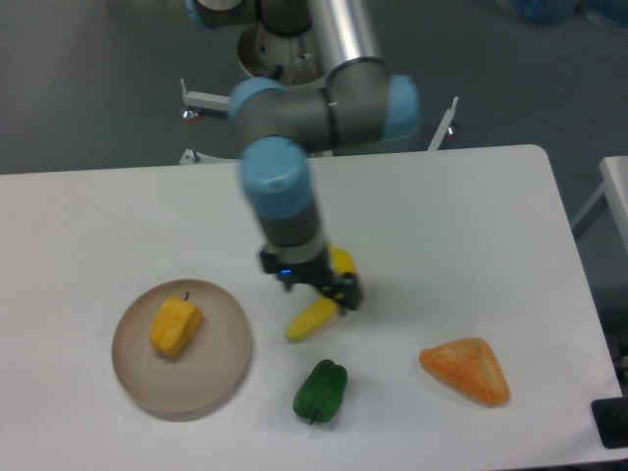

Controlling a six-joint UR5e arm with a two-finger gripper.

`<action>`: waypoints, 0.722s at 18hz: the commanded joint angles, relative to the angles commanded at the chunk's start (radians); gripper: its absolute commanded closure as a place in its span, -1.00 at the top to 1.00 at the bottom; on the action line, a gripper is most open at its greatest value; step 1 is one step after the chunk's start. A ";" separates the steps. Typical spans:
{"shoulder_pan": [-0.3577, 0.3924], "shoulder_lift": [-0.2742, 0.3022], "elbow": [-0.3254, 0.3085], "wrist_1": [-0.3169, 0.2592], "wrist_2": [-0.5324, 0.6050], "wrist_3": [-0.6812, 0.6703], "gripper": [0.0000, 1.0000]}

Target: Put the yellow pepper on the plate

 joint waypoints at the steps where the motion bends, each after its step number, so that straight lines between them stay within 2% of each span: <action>1: 0.020 -0.002 0.000 0.005 0.000 0.029 0.98; 6: 0.080 0.002 0.011 0.006 -0.002 0.129 0.98; 13: 0.081 -0.008 0.026 0.009 -0.002 0.144 0.98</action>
